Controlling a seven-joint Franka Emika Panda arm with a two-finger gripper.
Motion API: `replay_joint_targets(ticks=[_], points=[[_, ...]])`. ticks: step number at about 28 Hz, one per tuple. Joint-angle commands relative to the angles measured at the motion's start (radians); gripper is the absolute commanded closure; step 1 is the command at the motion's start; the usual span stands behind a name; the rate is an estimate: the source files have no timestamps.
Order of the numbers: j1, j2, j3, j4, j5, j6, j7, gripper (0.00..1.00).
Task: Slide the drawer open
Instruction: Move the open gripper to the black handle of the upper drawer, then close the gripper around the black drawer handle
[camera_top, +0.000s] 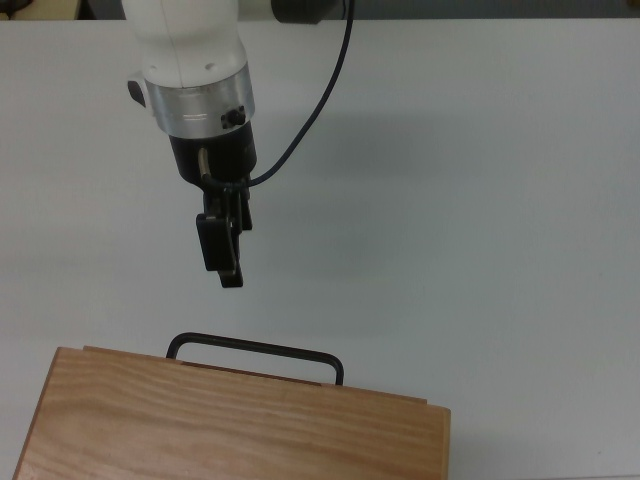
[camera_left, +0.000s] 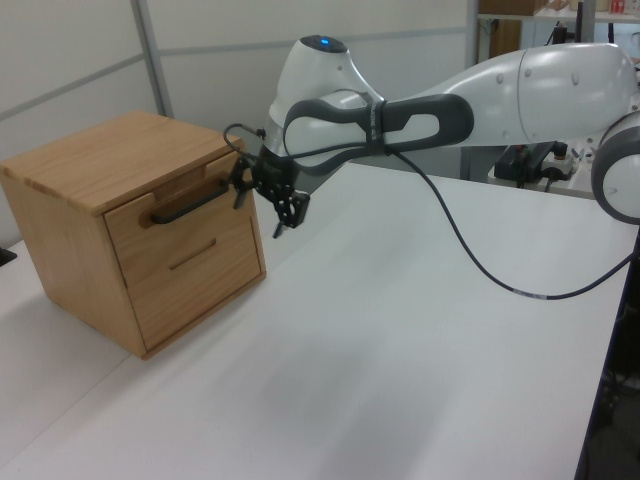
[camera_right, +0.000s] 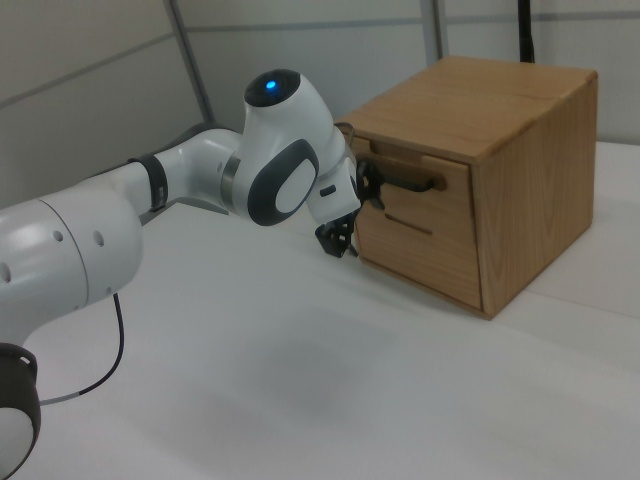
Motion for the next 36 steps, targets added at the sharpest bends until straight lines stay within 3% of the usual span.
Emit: replay_joint_targets(ticks=[1, 11, 17, 25, 28, 30, 31, 32, 36], points=[[0.030, -0.005, -0.002, -0.016, -0.001, 0.127, 0.010, 0.00], [0.084, 0.020, -0.016, -0.013, -0.027, 0.311, 0.014, 0.00], [0.114, 0.066, -0.062, -0.010, -0.026, 0.480, 0.013, 0.00], [0.127, 0.089, -0.088, -0.008, -0.024, 0.523, 0.015, 0.01], [0.128, 0.095, -0.091, -0.007, -0.024, 0.524, 0.015, 0.09], [0.131, 0.103, -0.094, -0.007, -0.024, 0.524, 0.017, 0.22], [0.131, 0.103, -0.094, -0.007, -0.026, 0.524, 0.015, 0.31], [0.131, 0.104, -0.094, -0.007, -0.026, 0.524, 0.015, 0.50], [0.131, 0.109, -0.094, -0.005, -0.033, 0.526, 0.012, 0.87]])
